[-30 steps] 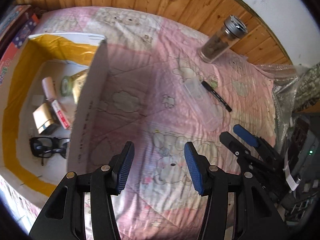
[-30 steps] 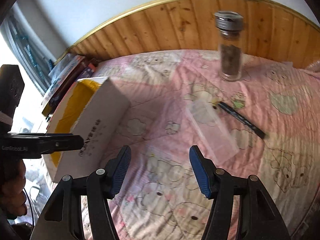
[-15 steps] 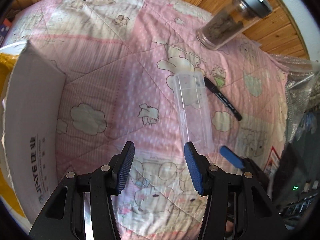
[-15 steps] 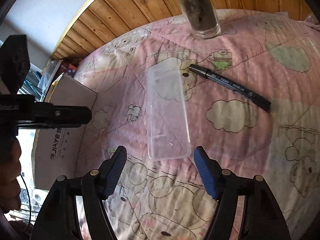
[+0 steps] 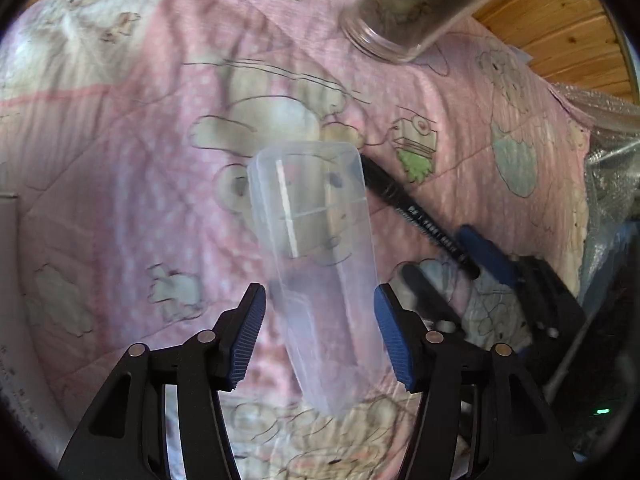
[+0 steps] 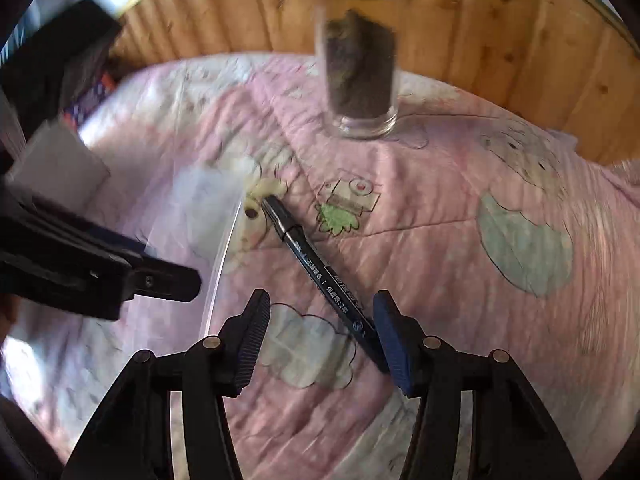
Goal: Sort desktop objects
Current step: 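Grasp the clear plastic container with the left gripper while the right grasps the black marker, then carry the clear container and black marker over the white box with both tools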
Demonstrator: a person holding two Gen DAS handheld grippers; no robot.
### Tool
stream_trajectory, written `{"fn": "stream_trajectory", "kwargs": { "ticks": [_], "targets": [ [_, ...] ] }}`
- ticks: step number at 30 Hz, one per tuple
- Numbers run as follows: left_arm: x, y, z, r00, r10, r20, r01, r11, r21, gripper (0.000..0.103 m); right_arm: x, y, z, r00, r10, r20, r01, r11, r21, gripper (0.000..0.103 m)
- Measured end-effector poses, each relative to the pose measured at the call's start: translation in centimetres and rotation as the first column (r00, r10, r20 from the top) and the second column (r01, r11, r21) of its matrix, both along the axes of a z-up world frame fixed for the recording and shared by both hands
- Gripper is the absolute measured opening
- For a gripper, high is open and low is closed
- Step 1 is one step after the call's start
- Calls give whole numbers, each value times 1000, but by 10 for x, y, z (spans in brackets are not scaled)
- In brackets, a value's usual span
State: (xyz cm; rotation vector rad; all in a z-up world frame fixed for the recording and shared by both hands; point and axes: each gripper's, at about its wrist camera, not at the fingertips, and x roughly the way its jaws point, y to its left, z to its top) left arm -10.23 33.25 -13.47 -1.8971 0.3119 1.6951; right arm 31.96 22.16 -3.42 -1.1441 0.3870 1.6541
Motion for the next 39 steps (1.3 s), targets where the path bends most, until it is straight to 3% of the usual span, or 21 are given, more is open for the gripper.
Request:
{"fn": "stream_trajectory", "kwargs": {
  "ticks": [1, 3, 8, 10, 11, 12, 13, 15, 25, 31, 39],
  "targets": [
    [0, 4, -5, 1000, -7, -1, 7, 1000, -17, 61, 1, 5, -10, 1000, 2, 29, -1, 1000, -19, 56],
    [3, 11, -7, 999, -18, -30, 17, 999, -35, 67, -1, 4, -12, 999, 38, 26, -39, 999, 38, 56],
    [15, 19, -3, 992, -80, -99, 72, 994, -76, 65, 1, 3, -11, 1000, -28, -13, 28, 997, 74, 55],
    [17, 16, 1, 987, -99, -126, 91, 994, -67, 59, 3, 1, -11, 999, -39, -33, 42, 995, 88, 54],
    [16, 14, 3, 985, -104, -134, 95, 993, -76, 47, 4, 1, -10, 998, -44, -36, 48, 995, 91, 53],
    [15, 12, 4, 984, -113, -140, 102, 991, -82, 37, 4, -1, -8, 998, -52, -28, 55, 993, 101, 42],
    [13, 9, 6, 983, -116, -139, 106, 991, -78, 34, 8, 0, -5, 996, -76, -38, 80, 992, 100, 28],
    [10, 1, 8, 987, -104, -121, 96, 993, -67, 30, 18, 2, 2, 989, -128, -78, 133, 988, 75, 15],
    [32, -32, 45, 994, -76, -77, 78, 997, 12, 30, 46, -39, 28, 916, -260, -306, 262, 964, -36, 15],
    [48, -57, 66, 995, -69, -72, 74, 995, 61, 30, 34, -68, 25, 895, -284, -344, 273, 959, -81, 15],
    [49, -78, 79, 992, -17, -122, 27, 996, 81, 30, 2, -110, 15, 907, -250, -339, 229, 968, -99, 15]
  ]
}}
